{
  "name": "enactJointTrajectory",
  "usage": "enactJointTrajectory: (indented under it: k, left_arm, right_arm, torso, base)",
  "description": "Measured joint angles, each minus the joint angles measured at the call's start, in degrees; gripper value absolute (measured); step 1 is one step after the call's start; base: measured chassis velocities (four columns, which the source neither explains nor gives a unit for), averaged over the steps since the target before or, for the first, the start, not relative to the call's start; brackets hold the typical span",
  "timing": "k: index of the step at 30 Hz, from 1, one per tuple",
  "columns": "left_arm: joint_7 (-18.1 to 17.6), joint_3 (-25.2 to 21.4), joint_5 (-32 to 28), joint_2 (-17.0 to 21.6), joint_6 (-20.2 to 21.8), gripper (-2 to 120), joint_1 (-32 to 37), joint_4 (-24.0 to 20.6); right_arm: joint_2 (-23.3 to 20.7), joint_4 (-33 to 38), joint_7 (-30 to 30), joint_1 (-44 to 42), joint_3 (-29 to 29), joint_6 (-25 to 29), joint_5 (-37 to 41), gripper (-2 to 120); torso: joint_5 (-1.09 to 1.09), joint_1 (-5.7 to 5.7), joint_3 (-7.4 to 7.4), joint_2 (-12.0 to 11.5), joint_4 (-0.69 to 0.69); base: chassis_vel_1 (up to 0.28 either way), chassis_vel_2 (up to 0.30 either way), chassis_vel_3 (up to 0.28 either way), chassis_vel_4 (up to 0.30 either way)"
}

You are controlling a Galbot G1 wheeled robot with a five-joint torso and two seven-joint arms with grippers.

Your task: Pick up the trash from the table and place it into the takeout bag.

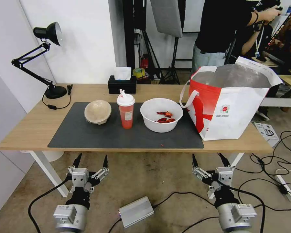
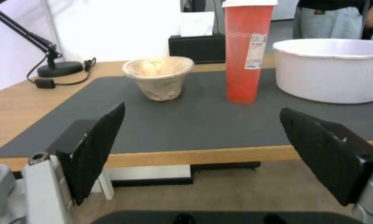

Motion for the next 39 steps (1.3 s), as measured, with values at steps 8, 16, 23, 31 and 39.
enactJointTrajectory:
  k: [8, 16, 23, 31, 39]
  left_arm:
    - [0.0, 0.0, 0.0, 0.0, 0.0, 100, 0.0, 0.0]
    - [0.0, 0.0, 0.0, 0.0, 0.0, 100, 0.0, 0.0]
    - [-3.3, 1.2, -2.4, 1.1, 1.8, 100, 0.2, -2.4]
    - [-16.0, 6.2, -11.8, 5.4, 8.9, 100, 1.3, -11.0]
    - [-17.7, 7.0, -13.2, 6.0, 9.1, 100, 2.0, -11.5]
  right_arm:
    - [0.0, 0.0, 0.0, 0.0, 0.0, 0.0, 0.0, 100]
    - [0.0, 0.0, 0.0, 0.0, 0.0, 0.0, 0.0, 100]
    - [-3.4, 1.4, 1.5, 0.0, 0.0, -1.8, 1.7, 100]
    - [-15.3, 6.8, 7.4, 0.0, 0.4, -8.6, 8.2, 100]
    - [-21.2, 8.2, 10.0, 0.5, -0.1, -10.1, 11.1, 100]
  torso:
    - [0.00, 0.00, 0.00, 0.0, 0.00]
    - [0.00, 0.00, 0.00, 0.0, 0.00]
    - [0.00, 0.00, 0.00, 0.0, -0.01]
    - [0.02, 0.00, 0.00, 0.0, 0.00]
    - [0.01, 0.00, 0.00, 0.0, 0.00]
  base:
    - [0.000, 0.000, 0.000, 0.000]
    - [0.000, 0.000, 0.000, 0.000]
    - [0.000, 0.000, 0.000, 0.000]
    - [0.000, 0.000, 0.000, 0.000]
    - [0.000, 0.000, 0.000, 0.000]
